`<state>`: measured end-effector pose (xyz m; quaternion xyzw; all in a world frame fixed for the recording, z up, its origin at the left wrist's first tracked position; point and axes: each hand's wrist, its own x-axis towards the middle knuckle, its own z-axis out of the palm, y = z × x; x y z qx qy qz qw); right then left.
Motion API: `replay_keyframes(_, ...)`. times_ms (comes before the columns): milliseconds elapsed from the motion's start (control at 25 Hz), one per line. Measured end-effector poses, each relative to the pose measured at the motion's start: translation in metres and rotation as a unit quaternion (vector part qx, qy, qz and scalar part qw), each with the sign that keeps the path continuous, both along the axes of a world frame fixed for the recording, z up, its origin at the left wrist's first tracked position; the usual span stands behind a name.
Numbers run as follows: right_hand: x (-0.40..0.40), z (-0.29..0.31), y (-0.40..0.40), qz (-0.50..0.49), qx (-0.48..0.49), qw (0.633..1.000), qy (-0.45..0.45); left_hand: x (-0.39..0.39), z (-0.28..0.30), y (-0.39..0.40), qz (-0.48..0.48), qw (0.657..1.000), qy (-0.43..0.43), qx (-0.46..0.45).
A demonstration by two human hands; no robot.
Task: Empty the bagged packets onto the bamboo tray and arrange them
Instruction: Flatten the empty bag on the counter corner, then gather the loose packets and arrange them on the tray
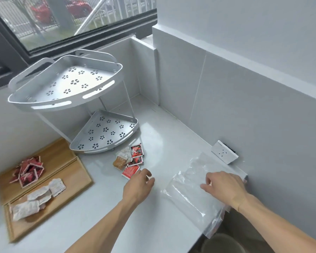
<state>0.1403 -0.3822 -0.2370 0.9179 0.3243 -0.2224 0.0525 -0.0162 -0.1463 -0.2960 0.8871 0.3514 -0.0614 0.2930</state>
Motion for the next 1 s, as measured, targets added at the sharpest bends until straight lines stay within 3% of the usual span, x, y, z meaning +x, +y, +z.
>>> replay_keyframes(520, -0.007, -0.017, 0.189, 0.241, 0.075, 0.967, 0.014, -0.084, 0.021, 0.09, 0.128, 0.991, 0.045, -0.005)
replay_keyframes(1000, -0.001, -0.056, 0.302, 0.238, 0.114, 0.964, 0.029, -0.003, 0.001, 0.135, 0.103, 0.988, 0.097, 0.057)
